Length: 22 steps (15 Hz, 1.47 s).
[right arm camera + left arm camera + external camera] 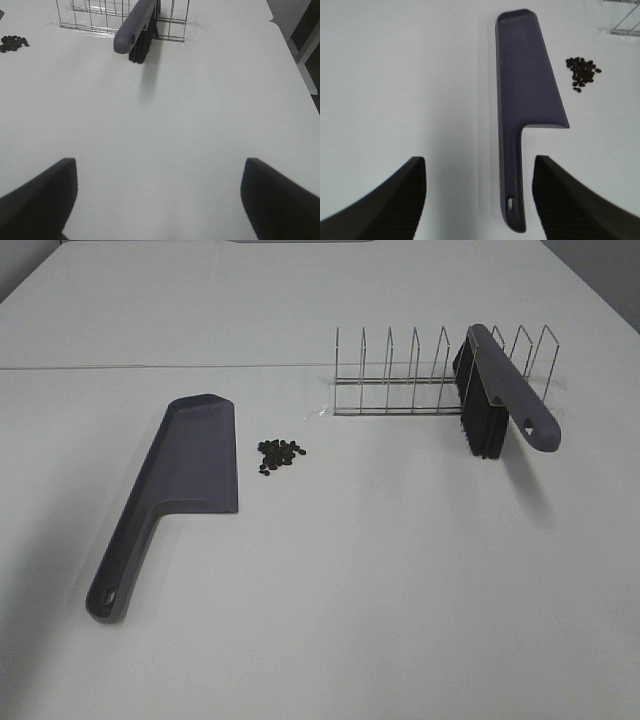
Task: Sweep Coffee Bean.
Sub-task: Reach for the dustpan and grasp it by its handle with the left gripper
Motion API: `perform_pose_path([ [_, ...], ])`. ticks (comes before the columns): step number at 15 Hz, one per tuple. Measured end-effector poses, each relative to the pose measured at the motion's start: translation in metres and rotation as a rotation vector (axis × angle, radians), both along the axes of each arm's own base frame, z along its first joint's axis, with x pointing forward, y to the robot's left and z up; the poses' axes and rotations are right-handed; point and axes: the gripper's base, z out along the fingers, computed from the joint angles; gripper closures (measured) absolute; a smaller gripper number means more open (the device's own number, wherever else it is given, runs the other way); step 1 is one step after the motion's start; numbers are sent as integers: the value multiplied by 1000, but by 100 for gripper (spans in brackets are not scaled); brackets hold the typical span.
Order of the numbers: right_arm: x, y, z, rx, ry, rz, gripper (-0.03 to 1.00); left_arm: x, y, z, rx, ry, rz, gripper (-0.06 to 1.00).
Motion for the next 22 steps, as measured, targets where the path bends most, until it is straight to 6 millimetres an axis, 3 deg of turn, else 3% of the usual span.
perform_pose_path([
  [2, 0, 0, 0, 0, 0, 0, 13, 29, -17, -26, -17, 109, -44, 34],
  [4, 0, 0, 0, 0, 0, 0, 13, 46, -33, -54, -25, 195, -69, 34],
  [6, 0, 0, 0, 0, 0, 0, 13, 57, -52, -88, -21, 297, -101, 29],
  [7, 0, 0, 0, 0, 0, 0, 13, 62, -64, -119, 2, 397, -120, 25],
  [9, 0, 0, 0, 0, 0, 0, 13, 65, -74, -141, 40, 450, -139, 25],
  [13, 0, 0, 0, 0, 0, 0, 13, 74, -92, -165, 95, 487, -176, 25],
  [22, 0, 0, 0, 0, 0, 0, 13, 98, -98, -204, 141, 487, -175, 25],
])
